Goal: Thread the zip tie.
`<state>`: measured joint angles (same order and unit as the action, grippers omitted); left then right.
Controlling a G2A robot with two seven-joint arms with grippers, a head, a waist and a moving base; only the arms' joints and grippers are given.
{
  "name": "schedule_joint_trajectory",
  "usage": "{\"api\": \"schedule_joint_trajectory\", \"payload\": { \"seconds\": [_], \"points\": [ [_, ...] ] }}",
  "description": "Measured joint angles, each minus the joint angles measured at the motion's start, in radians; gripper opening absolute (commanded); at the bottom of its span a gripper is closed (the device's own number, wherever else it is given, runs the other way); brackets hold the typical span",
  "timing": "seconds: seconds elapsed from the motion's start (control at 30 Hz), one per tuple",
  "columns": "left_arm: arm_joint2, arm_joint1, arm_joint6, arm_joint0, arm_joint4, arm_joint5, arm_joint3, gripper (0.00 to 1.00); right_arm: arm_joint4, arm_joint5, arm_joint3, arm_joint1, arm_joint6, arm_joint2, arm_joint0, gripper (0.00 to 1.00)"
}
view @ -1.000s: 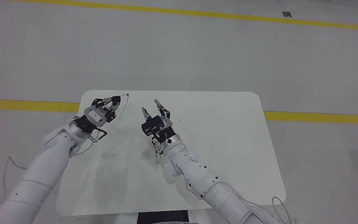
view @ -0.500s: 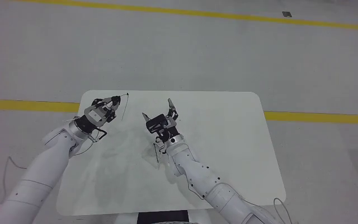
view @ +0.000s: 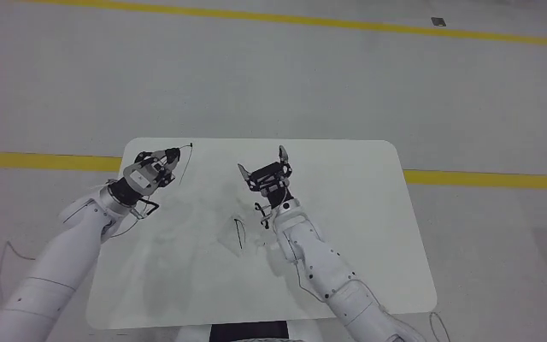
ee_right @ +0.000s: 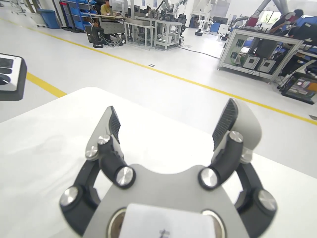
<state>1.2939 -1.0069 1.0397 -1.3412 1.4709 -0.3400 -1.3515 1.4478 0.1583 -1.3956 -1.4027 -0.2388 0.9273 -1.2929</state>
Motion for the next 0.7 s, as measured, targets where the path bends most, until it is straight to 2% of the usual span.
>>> {"api": "schedule_joint_trajectory", "payload": {
  "seconds": [0.2, 0.33, 0.4, 0.7],
  "points": [
    [0.004, 0.022, 0.05, -0.006, 0.008, 0.0, -0.035, 0.0, -0.075, -0.053, -0.073, 0.012, 0.017, 0.081, -0.046, 1.0],
    [0.007, 0.041, 0.091, -0.015, 0.021, 0.0, -0.069, 0.0, -0.139, -0.077, -0.11, 0.015, 0.013, 0.115, -0.072, 1.0],
    [0.003, 0.052, 0.108, -0.021, 0.021, 0.0, -0.07, 0.0, -0.15, -0.084, -0.114, 0.015, 0.011, 0.118, -0.075, 1.0],
    [0.003, 0.054, 0.107, -0.021, 0.022, 0.0, -0.068, 0.0, -0.147, -0.082, -0.113, 0.015, 0.011, 0.117, -0.074, 1.0]
  ]
}}
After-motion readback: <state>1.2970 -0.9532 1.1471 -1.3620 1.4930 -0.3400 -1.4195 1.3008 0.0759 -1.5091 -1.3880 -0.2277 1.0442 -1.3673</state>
